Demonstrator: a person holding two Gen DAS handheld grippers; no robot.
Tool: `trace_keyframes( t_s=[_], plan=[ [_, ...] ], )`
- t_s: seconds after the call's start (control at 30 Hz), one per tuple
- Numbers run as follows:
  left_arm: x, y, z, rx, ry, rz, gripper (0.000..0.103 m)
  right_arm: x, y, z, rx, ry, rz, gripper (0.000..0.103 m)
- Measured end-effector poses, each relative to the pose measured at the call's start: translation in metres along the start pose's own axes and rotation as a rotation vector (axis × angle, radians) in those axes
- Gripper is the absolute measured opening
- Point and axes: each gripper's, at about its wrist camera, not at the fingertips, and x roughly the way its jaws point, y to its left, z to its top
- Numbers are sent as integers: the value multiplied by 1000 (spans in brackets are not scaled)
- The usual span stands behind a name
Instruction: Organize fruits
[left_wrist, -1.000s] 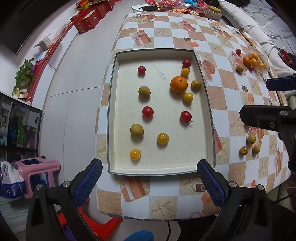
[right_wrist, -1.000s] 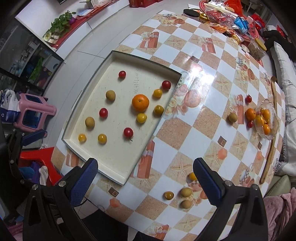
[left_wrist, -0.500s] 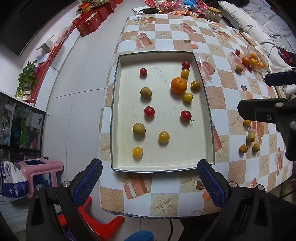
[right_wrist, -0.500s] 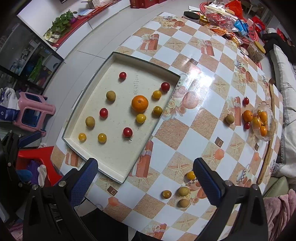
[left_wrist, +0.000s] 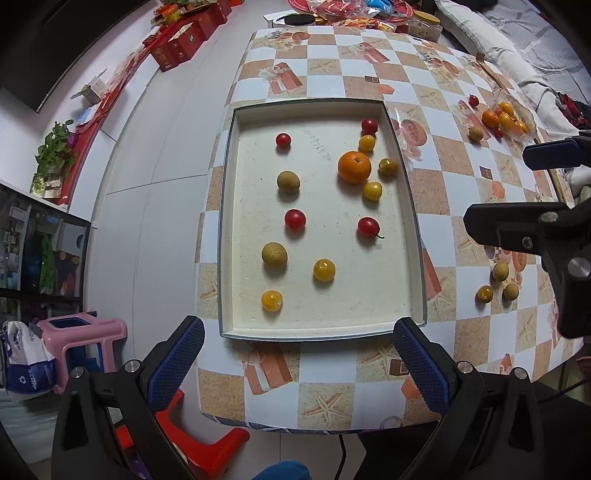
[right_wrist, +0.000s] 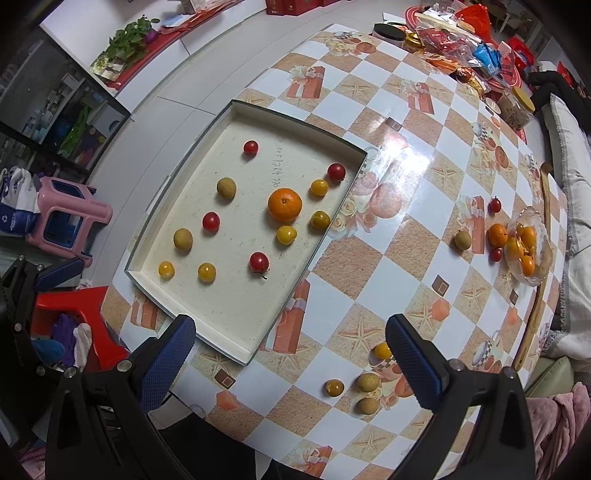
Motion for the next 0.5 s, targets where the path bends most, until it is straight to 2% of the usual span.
trace_keyframes(
  t_s=[0.5],
  plan=[
    [0,-2,0,-4,-3,0,103,3,0,0,-12,2,11,103]
  ],
)
